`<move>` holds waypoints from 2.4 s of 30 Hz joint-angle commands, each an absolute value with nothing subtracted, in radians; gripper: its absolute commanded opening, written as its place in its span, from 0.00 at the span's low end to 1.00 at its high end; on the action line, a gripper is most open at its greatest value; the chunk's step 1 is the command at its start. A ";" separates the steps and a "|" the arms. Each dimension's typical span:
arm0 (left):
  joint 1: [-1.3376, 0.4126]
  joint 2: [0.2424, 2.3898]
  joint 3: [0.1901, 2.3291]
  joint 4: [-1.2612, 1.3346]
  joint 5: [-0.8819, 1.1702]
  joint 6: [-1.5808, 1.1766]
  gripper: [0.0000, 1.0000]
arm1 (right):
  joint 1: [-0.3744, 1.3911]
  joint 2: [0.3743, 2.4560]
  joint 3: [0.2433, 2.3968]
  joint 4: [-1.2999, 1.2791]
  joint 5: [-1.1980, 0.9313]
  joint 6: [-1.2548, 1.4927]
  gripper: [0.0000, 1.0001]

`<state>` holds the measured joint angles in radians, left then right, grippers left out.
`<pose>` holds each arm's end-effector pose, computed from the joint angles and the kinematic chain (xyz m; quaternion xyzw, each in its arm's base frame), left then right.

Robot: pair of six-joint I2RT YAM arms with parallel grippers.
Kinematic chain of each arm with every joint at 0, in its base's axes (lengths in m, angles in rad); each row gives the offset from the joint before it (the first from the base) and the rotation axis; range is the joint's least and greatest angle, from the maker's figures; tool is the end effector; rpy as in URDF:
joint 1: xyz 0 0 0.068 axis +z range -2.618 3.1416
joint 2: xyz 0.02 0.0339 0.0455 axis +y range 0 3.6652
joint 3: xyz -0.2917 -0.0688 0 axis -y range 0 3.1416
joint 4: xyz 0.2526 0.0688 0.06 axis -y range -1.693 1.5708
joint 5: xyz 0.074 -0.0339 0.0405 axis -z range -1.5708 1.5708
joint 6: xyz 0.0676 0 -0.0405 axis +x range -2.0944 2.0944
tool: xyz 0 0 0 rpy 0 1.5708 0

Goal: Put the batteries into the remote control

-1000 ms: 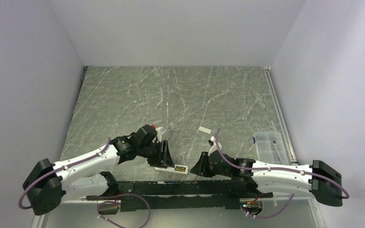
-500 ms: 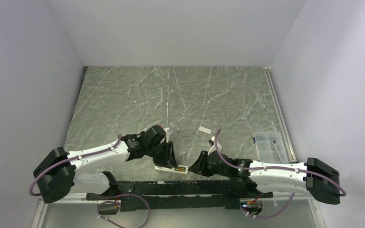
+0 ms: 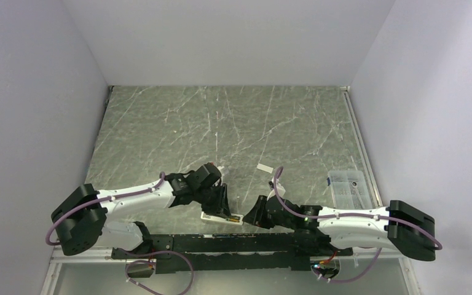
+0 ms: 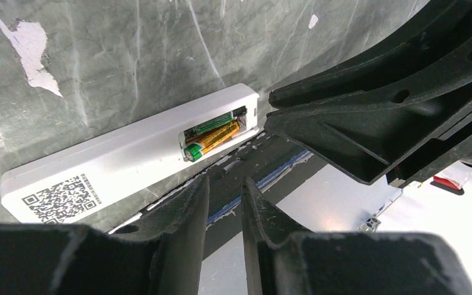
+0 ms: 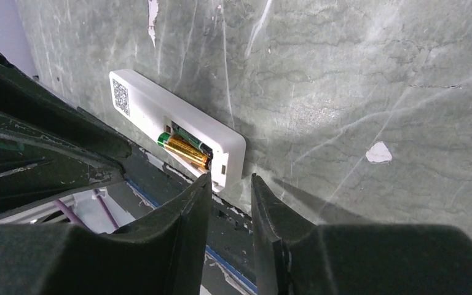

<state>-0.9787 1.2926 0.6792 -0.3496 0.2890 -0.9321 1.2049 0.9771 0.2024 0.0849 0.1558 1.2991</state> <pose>0.1293 -0.2267 0.1837 0.0651 0.9430 -0.3211 0.0588 0.0770 0.1717 0.1319 0.0756 0.8992 0.3816 0.2001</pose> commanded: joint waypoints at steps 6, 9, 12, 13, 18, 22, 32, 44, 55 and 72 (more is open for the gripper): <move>-0.986 1.300 0.705 -0.353 0.245 -0.917 0.30 | 1.201 0.998 0.200 0.156 0.163 1.312 0.32; -0.985 1.311 0.700 -0.339 0.252 -0.920 0.29 | 1.201 0.996 0.199 0.156 0.164 1.313 0.32; -0.986 1.322 0.696 -0.327 0.259 -0.922 0.29 | 1.201 0.993 0.198 0.154 0.166 1.313 0.32; -0.986 1.325 0.696 -0.325 0.261 -0.922 0.29 | 1.200 0.991 0.198 0.153 0.166 1.314 0.32; -0.986 1.347 0.698 -0.324 0.264 -0.922 0.27 | 1.201 0.988 0.195 0.150 0.167 1.318 0.32; -0.987 1.354 0.696 -0.315 0.267 -0.922 0.26 | 1.200 0.992 0.194 0.153 0.166 1.319 0.32; -0.989 1.363 0.689 -0.305 0.268 -0.925 0.23 | 1.201 1.015 0.200 0.172 0.157 1.321 0.32; -0.992 1.362 0.689 -0.325 0.254 -0.923 0.21 | 1.200 1.031 0.205 0.185 0.152 1.321 0.32; -0.997 1.367 0.693 -0.345 0.232 -0.921 0.20 | 1.201 1.038 0.209 0.186 0.150 1.319 0.32; -1.002 1.393 0.702 -0.342 0.233 -0.913 0.19 | 1.201 1.032 0.212 0.171 0.150 1.316 0.31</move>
